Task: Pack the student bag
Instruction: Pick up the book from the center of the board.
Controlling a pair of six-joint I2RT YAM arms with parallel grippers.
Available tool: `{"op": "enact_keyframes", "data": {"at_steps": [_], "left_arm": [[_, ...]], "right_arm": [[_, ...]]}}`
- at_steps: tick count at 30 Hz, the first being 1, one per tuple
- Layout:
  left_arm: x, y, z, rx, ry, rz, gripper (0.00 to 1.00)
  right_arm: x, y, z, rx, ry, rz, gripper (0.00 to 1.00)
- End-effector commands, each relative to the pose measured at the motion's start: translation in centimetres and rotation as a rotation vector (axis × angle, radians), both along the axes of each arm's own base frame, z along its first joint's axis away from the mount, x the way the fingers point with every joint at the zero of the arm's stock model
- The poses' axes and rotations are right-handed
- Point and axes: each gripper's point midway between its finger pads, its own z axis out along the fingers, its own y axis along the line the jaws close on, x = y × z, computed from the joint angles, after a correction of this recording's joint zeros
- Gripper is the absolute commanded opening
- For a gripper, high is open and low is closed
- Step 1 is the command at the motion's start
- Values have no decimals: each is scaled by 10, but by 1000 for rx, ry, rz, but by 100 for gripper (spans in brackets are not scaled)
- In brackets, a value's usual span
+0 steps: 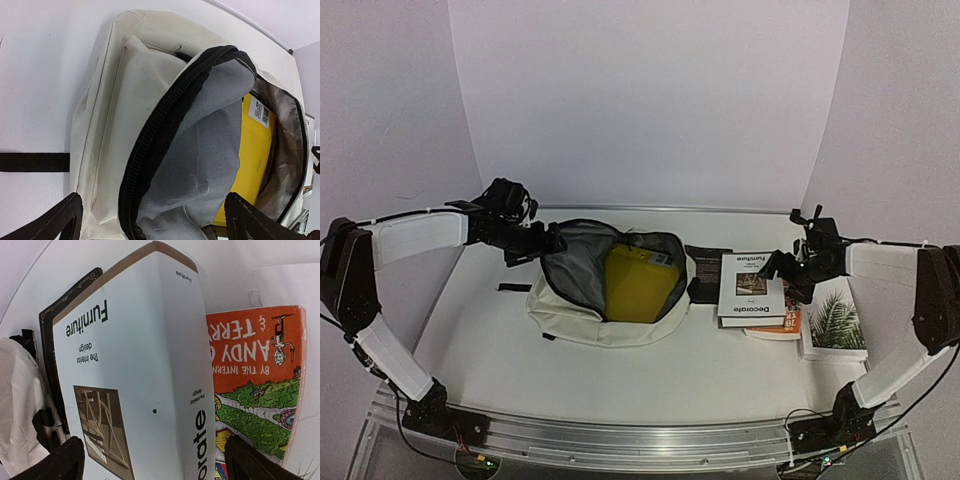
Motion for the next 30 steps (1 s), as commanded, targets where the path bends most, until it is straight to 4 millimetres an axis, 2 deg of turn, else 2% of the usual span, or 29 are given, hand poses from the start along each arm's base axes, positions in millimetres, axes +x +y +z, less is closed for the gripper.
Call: {"op": "enact_keyframes", "data": {"at_steps": [1,3,4,7,10,13,18,22,30], "left_arm": [[0,7,-1,12,-13,7,97],[1,4,-5,-13,-12,-6,88],[3,3,-9,-24,-7,-10,79],[7,2,-24,-35,15,-16,62],[12,1,-39,-43,41,-23,39],[15,-1,-51,-44,63,-28,26],[19,-6,-63,-59,90,-42,18],[22,-11,-67,-76,101,-58,15],[26,-17,-68,-94,105,-72,13]], "right_arm": [[-5,3,-16,22,36,-3,96],[-5,7,-19,46,40,10,96],[-5,9,-20,59,42,15,96],[-6,18,-23,106,43,39,96],[-8,28,-24,163,42,67,95],[-10,36,-26,217,39,87,93],[-10,50,-24,305,21,124,89],[-8,58,-27,353,17,154,87],[-4,78,-17,470,-9,244,83]]}}
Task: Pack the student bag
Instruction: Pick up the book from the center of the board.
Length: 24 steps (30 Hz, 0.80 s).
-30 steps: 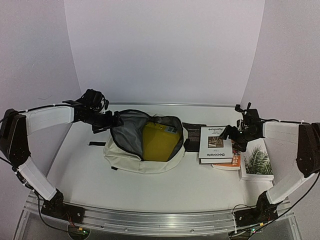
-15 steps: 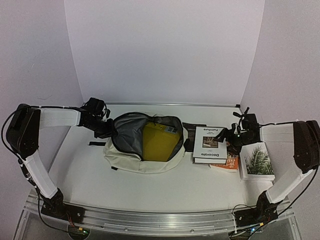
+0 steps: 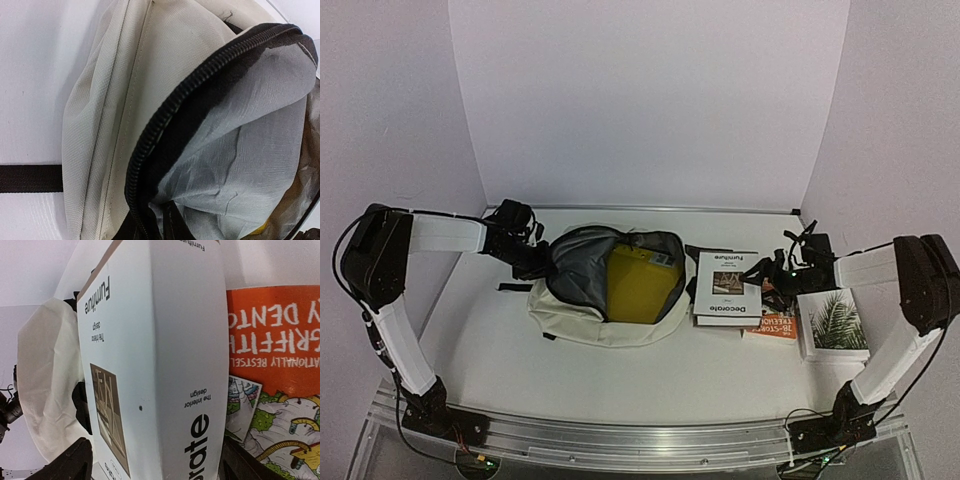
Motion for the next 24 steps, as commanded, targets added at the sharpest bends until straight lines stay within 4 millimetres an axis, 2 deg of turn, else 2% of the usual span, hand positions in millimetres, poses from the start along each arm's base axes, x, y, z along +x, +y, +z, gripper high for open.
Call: {"op": "enact_keyframes", "data": {"at_steps": [1,8,17,24], "left_arm": [[13,-14,8,-41,-35,-35,13],[15,-18,4,-56,-23,-41,13],[17,-21,5,-64,-22,-47,12],[16,-21,8,-67,-25,-47,11]], "right_arm": [[-5,17,3,90,2,78,83],[-5,29,18,162,-38,149,81],[8,38,45,235,-126,123,73],[12,44,45,229,-134,126,68]]}}
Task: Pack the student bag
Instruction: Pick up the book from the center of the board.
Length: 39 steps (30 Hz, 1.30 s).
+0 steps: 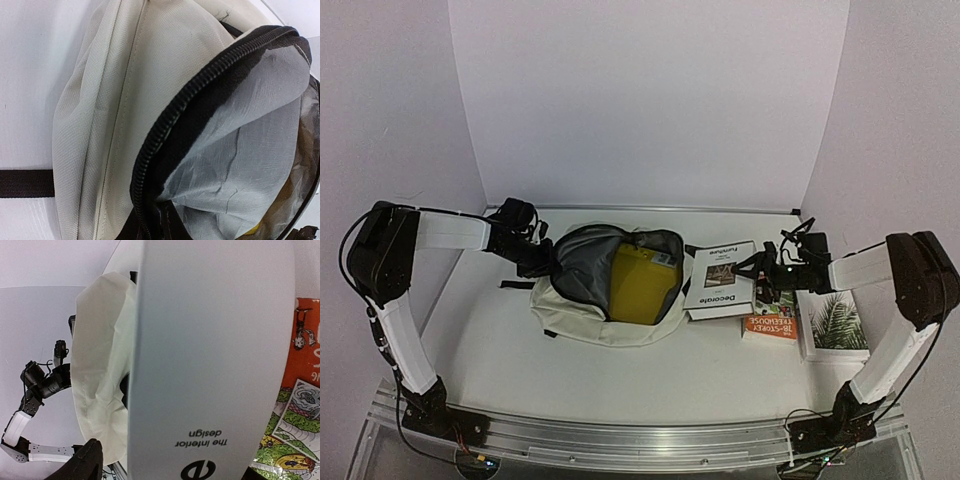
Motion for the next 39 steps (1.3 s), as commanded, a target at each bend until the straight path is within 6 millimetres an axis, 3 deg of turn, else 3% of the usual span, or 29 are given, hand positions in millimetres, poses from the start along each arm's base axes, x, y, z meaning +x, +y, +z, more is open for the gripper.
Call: {"op": "enact_keyframes", "data": {"at_steps": [1,7,13,25,33,39], "left_arm": [[7,-11,8,-29,-30,-25,10],[7,-11,21,-44,-56,-22,10],[8,-11,46,-66,-106,-21,10],[5,-12,96,-118,-197,-22,10],[2,-13,126,-154,-252,-24,10],[-4,-26,159,-244,-299,-93,10]], "right_arm": [[8,10,16,30,-68,21,67],[16,1,31,-24,-128,-43,57],[23,-10,51,-86,-180,-99,51],[26,-14,112,-81,-266,-134,46],[19,-7,188,-1,-370,-111,42],[7,21,210,65,-368,-3,41]]}}
